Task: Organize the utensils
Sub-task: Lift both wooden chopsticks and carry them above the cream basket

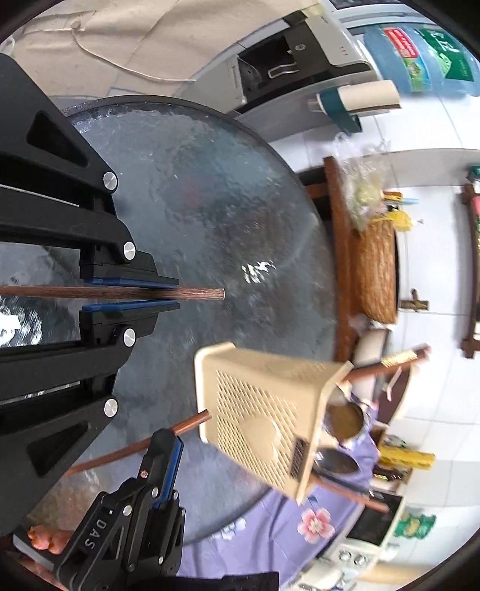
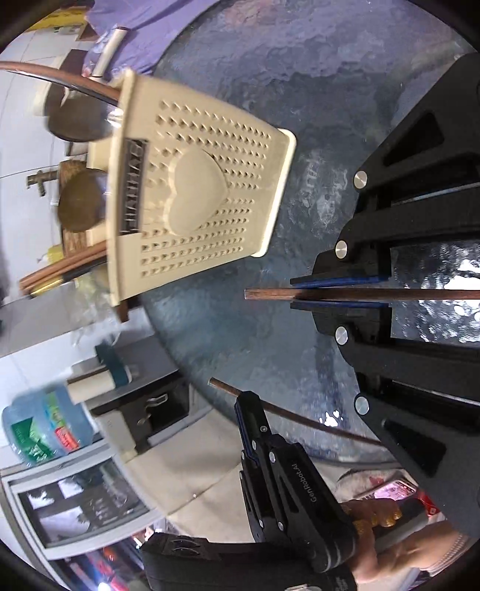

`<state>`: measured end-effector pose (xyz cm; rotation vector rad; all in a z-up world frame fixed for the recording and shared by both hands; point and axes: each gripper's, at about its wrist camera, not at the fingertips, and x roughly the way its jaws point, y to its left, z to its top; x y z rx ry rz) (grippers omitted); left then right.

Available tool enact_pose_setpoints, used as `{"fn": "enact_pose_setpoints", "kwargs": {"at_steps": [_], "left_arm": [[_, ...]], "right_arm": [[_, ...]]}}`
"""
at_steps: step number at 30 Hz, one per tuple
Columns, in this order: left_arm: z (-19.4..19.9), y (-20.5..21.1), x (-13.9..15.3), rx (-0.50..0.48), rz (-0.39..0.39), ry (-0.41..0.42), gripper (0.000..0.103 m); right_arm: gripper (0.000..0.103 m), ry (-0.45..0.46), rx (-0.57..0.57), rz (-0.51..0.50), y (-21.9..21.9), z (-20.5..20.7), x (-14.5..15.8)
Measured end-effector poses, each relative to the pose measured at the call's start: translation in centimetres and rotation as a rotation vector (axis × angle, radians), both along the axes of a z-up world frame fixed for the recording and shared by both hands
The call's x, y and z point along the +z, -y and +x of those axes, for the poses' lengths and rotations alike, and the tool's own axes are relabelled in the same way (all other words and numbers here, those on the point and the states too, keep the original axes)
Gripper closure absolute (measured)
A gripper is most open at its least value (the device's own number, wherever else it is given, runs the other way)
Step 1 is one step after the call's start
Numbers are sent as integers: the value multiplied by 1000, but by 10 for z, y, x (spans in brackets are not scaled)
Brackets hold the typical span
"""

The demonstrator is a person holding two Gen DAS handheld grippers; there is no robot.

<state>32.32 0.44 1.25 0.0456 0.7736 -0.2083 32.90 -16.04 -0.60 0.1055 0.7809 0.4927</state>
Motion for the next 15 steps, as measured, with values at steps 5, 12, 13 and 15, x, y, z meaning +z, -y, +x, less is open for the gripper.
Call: {"fn": "enact_pose_setpoints", "kwargs": {"at_steps": [5,12,13,15], "left_arm": [[-19,9,26,-31,-22,62,97],[-40,18,52,-73,-64,129,97],[-42,19,56,-79,-68,138,97],[-47,23,64,-94,-82,155,97]], "right_arm": [[96,58,19,63,19,-24,26],[96,161,40,121,40,-50,62],[96,172,41,133,43,-53,66],[96,194,43,146,46,-57,74]]}}
